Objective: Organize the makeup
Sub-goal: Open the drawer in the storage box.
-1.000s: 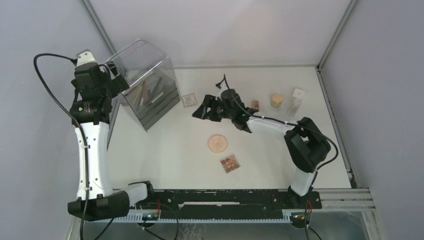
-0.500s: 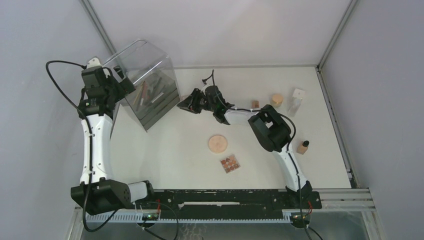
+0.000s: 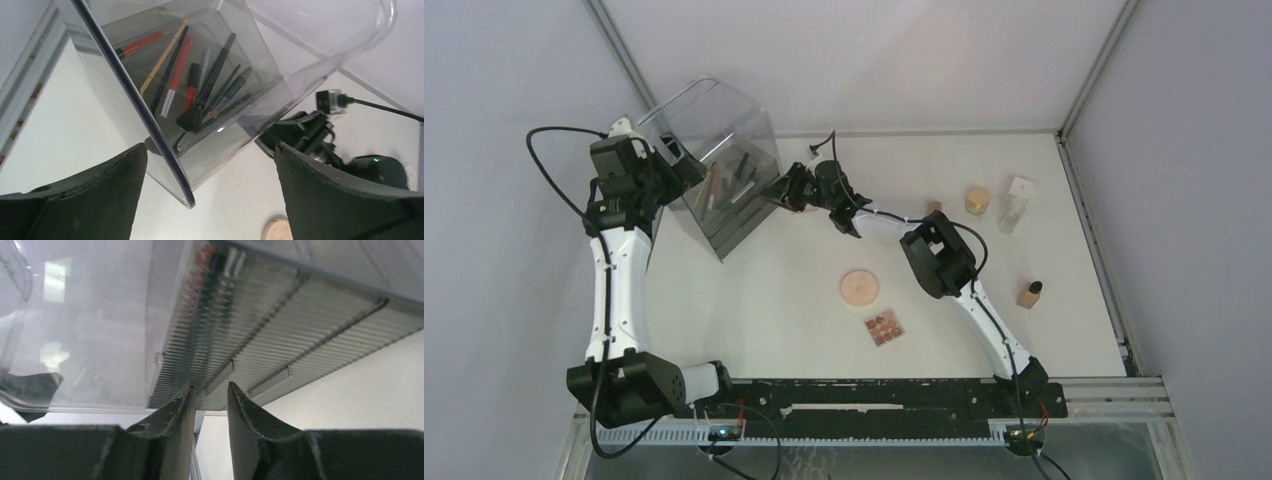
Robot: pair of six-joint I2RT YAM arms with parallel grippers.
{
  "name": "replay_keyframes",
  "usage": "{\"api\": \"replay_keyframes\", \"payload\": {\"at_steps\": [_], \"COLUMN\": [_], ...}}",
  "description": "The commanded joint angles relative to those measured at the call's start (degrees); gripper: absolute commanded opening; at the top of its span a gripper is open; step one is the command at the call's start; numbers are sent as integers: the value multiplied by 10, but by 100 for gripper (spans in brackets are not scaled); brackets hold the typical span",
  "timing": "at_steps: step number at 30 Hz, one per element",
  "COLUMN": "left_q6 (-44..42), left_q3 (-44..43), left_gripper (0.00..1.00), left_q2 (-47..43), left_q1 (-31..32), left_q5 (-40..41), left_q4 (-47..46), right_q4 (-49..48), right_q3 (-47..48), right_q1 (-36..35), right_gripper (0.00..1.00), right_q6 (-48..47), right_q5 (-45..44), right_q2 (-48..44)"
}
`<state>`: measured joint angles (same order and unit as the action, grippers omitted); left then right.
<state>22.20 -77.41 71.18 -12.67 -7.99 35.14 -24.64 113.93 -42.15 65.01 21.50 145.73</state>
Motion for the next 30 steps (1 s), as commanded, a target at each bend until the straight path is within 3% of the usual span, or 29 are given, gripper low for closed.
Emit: {"api": "replay_keyframes", "payload": {"at_steps": [1, 13, 30], "left_q6": [20, 1, -13], "left_q3": [6, 7, -4], "left_gripper": [99, 99, 99], "left_q2": [-13, -75, -65], "left_q1": [11, 37, 37], "left_q5": [-81, -22, -23], "left_q4": [-46, -38, -12], "right_q4": [-10, -15, -102], "right_q3": [23, 78, 126], "right_q1": [-7, -10, -6], "right_gripper": [37, 44, 34], "right_q6": [9, 0, 17], "right_q5": [2, 16, 23], "right_q2": [13, 54, 101]}}
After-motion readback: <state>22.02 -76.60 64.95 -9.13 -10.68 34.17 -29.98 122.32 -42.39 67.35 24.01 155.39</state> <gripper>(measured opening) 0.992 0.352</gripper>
